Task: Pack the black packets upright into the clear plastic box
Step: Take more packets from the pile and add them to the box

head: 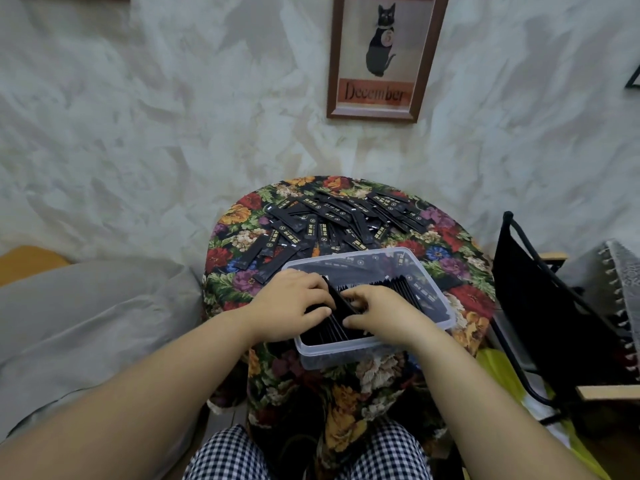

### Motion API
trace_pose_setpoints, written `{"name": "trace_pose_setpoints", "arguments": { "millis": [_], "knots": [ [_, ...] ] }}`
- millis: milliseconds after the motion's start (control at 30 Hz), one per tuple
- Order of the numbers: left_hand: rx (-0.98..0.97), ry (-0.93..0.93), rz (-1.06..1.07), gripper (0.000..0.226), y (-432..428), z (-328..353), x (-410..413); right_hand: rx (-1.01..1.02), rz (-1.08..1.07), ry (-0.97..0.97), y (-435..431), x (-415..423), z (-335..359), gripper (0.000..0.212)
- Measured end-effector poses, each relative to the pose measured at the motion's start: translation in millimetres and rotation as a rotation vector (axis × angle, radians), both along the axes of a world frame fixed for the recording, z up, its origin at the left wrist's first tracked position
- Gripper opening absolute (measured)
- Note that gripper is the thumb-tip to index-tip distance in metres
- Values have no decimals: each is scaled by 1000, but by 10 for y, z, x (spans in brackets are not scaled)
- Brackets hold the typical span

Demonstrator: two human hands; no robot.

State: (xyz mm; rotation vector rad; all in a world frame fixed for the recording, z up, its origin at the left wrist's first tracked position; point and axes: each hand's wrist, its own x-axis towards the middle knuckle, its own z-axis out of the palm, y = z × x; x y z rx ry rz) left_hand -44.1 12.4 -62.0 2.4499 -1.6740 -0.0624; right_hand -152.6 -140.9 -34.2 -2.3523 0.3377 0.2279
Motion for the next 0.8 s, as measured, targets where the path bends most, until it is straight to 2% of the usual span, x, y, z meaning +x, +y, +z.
{"name": "trace_pose_setpoints", "arguments": {
  "millis": [67, 267, 600, 800],
  "knots": [
    [-9, 12, 1, 73, 3, 3, -5, 52, 15, -11, -13, -28, 25, 33],
    [-13, 13, 8, 73, 4, 0, -13, 147, 6, 40, -89, -42, 0, 45],
    [-35, 24, 30, 72, 18, -6, -28, 137, 5, 45, -81, 7, -63, 52],
    [-41, 11, 10, 75, 10, 17, -35, 171, -21, 35, -109, -5, -50, 47]
  ]
}}
